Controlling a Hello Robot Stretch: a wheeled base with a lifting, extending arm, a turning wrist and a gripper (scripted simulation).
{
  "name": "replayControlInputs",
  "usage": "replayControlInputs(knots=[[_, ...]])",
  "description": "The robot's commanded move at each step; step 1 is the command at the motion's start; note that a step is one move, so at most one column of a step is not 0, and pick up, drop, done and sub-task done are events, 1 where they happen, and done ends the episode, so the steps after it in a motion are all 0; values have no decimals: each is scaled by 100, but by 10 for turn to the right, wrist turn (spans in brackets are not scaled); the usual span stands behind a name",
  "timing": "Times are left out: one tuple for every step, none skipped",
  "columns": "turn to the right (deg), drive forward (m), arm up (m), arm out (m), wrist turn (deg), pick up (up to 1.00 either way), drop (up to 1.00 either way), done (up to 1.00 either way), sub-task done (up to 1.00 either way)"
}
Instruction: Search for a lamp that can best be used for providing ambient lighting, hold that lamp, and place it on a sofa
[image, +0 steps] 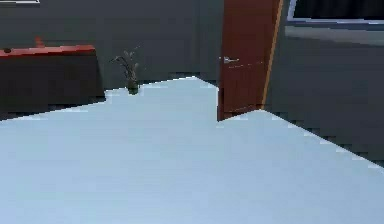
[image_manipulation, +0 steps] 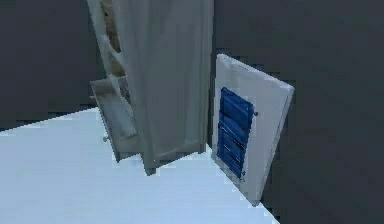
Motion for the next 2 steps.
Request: replayControlInputs(knots=[[0,100,0,0,0,0,0,0,0],[0,100,0,0,0,0,0,0,0]])
